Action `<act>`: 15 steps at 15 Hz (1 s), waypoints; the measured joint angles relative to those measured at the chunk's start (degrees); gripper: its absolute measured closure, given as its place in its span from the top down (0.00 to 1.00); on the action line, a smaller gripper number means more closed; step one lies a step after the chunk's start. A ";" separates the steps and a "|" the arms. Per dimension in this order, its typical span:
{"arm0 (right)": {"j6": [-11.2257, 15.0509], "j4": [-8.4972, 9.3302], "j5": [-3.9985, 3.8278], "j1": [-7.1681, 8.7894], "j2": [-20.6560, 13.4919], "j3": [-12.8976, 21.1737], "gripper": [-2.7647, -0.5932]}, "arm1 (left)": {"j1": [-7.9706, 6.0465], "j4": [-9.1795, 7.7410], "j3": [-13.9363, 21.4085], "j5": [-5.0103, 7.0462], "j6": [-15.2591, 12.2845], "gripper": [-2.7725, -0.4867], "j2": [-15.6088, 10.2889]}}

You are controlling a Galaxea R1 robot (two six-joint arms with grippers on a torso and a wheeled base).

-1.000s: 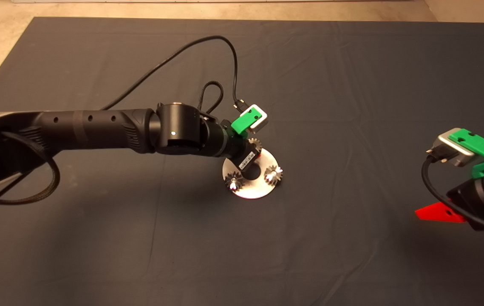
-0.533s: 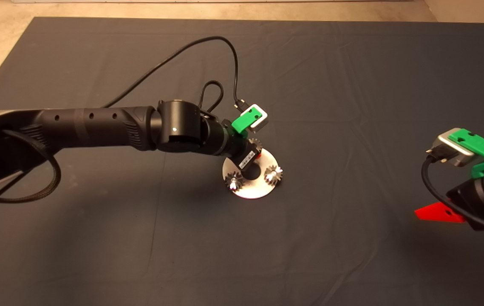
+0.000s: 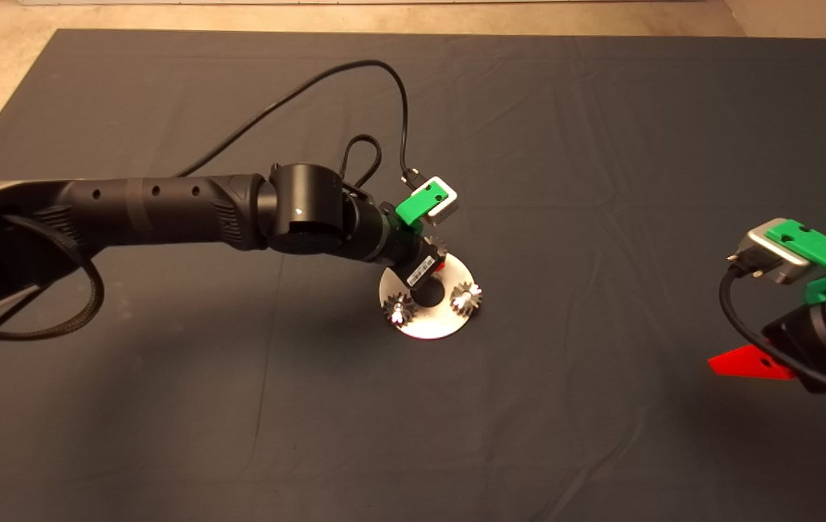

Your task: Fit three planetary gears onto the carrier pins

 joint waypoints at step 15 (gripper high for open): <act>0.00 0.00 -0.04 0.00 0.00 0.00 0.61 | -2.23 -3.94 -0.71 2.82 -0.04 0.05 -0.52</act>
